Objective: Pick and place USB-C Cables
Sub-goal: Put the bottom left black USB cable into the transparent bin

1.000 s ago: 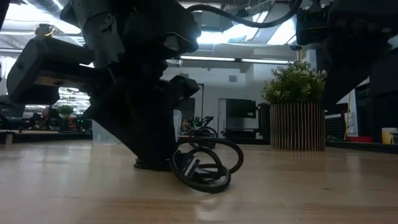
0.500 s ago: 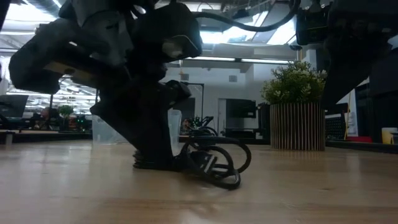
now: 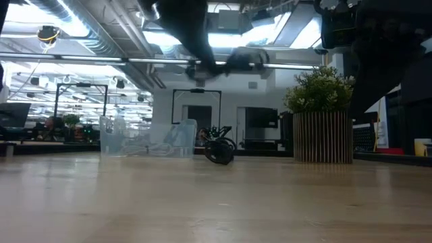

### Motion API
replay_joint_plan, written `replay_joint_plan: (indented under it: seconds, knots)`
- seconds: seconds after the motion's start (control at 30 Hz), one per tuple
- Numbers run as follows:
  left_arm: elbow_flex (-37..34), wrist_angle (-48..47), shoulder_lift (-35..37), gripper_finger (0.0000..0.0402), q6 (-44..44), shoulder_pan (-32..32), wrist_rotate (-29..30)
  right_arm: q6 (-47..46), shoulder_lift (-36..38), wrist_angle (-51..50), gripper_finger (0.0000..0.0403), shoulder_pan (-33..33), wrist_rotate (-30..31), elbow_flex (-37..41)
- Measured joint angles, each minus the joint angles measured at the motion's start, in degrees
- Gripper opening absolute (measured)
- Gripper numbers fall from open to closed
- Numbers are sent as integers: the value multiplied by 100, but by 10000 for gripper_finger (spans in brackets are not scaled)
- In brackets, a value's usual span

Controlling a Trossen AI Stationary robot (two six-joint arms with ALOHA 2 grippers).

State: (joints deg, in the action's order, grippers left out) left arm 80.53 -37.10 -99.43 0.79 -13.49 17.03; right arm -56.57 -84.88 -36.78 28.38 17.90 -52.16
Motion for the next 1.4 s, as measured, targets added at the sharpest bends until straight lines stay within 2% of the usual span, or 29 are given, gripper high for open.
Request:
replay_joint_plan:
  seconds: [0.27, 0.43, 0.7, 0.93, 1.07, 1.23, 1.4]
  knots:
    - [94, -743, 891, 0, -329, 1063, 552, 6, 0, 2, 106, 0, 15, 0]
    - [99, -1056, 1177, 0, -295, 1883, 858, 11, 0, 6, 106, -2, 47, 0]
    - [99, -1601, 1141, 0, -239, 2905, 547, 28, 0, 13, 106, -1, 49, 0]
    - [98, -2502, 1151, 0, 32, 3261, 448, 140, 0, 9, 106, -2, 54, 0]
    - [-108, -2699, 1153, 0, 151, 3320, 440, 179, 0, 25, 106, 0, 60, 0]
    - [-682, -2599, 1153, 0, 362, 3383, 253, 179, 0, 27, 106, -2, 62, 0]
    - [-1414, -1966, 1153, 0, 362, 3387, 148, 179, 0, 25, 106, -2, 60, 0]
